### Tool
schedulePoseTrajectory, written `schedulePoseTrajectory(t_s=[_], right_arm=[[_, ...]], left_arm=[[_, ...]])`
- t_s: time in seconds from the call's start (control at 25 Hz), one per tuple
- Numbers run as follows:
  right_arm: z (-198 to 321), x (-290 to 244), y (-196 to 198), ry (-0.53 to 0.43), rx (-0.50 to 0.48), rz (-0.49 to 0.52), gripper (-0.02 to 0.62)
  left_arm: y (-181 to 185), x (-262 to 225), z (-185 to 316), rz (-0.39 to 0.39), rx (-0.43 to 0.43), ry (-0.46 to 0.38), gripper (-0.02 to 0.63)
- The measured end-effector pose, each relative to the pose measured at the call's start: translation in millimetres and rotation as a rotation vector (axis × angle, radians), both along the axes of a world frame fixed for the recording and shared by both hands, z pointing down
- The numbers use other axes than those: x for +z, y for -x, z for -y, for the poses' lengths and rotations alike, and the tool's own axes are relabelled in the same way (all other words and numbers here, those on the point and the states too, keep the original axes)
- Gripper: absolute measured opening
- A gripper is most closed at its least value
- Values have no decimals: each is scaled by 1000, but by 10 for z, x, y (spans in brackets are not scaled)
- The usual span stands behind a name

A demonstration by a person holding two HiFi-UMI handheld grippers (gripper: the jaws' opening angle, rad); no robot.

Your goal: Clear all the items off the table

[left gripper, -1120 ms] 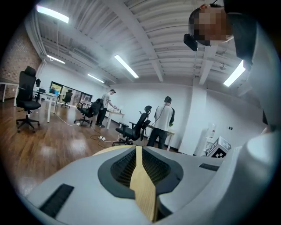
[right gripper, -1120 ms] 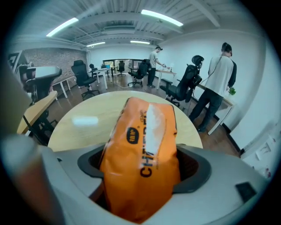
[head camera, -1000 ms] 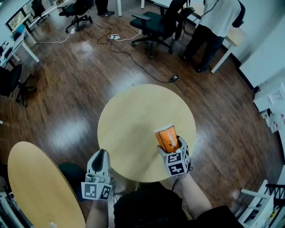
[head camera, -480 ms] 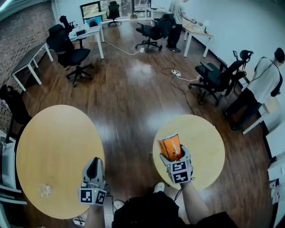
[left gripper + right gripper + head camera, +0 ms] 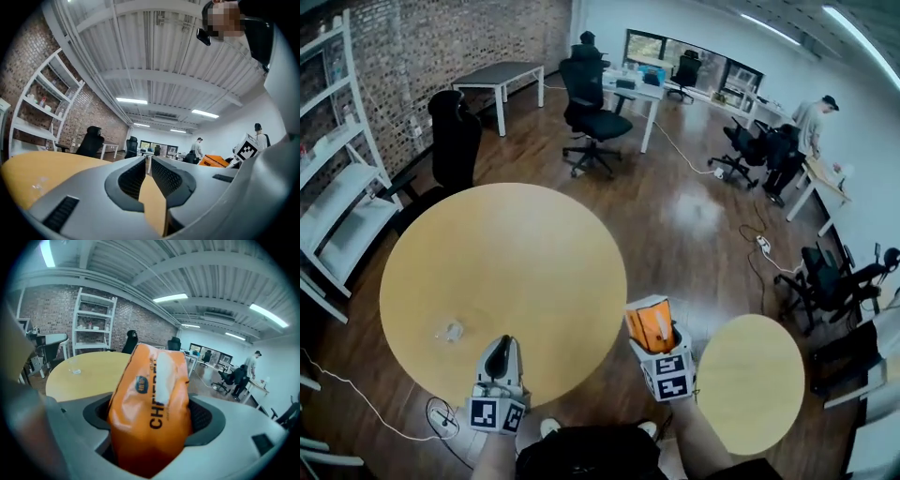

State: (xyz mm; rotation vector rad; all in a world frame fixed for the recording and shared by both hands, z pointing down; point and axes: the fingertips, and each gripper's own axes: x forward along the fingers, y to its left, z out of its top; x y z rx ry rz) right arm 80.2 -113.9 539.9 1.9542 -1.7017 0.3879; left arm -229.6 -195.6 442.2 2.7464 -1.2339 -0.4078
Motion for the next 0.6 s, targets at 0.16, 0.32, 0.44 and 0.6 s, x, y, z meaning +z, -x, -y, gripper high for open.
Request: schedulePoseTrajectory(t_s=[0.16,0.32,0.44,0.6], right_arm=[[528,81,766,12,-121,16,431],[936,108,1316,23,-234,29,431],[1177,193,1501,51,-299,39,431],[1536,336,1522,84,-351,54,431]], left_arm=[[814,54,99,-2,-110,8,35],[1401,104,152,-5,-238,23,35],[1537,139,224,9,-293,34,35],[1548,178,413,24,-339,50,35]])
